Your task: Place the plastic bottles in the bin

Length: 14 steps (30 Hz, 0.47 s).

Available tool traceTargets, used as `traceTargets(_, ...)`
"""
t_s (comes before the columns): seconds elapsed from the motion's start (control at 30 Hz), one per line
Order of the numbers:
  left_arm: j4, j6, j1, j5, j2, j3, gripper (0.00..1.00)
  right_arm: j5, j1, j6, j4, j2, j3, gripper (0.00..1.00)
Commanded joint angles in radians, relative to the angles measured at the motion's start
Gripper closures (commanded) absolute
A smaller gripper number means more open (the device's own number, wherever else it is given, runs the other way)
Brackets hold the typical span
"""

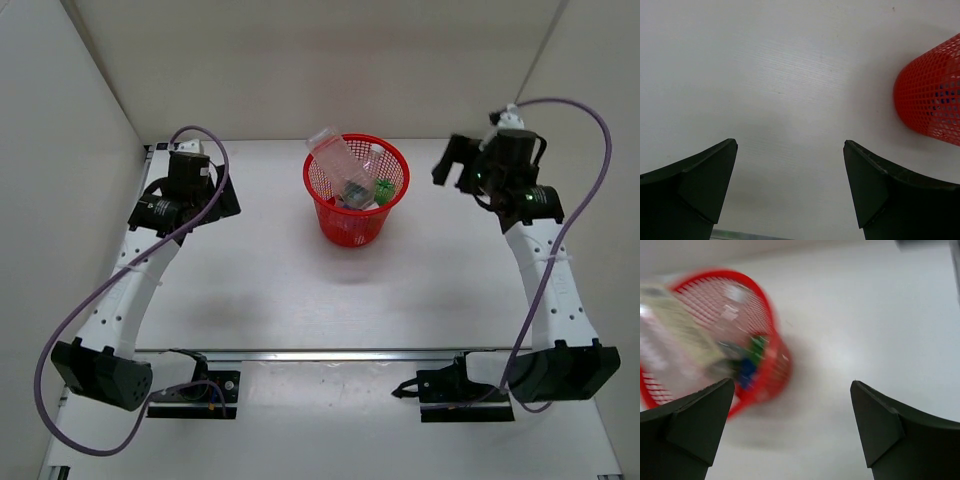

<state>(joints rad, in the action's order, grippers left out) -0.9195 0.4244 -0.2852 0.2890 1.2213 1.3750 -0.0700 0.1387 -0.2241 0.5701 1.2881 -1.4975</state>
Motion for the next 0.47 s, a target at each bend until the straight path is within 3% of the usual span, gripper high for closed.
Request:
traceTargets(0.0,-0.036,-0.004,0.047,-0.056,0.027,0.012,0.01,0.033,-0.137,-0.115,0.333,-0.062,0.14,0.01)
traceTargets(0.07,-0.042,-0.001,0.047,-0.036,0.03,0.016,0.01,-0.029,-0.294,-0.1,0.336,-0.163,0.252,0.01)
traceTargets(0.13,-0.038,0.004,0.055,-0.031,0.04,0.015,0.02,-0.018,-0.371,-0.072,0.327,-0.246,0.345,0.01)
traceTargets(0.23,-0.033,0.008,0.106,-0.097,0.038,-0.005,0.01,0.158,-0.366,-0.041,0.39,-0.311,0.364,0.01)
traceTargets(0.43,-0.058,0.025,0.119,-0.043,0.029,-0.018,0.01,0.203,-0.376,0.006,0.405,-0.328,0.379,0.01)
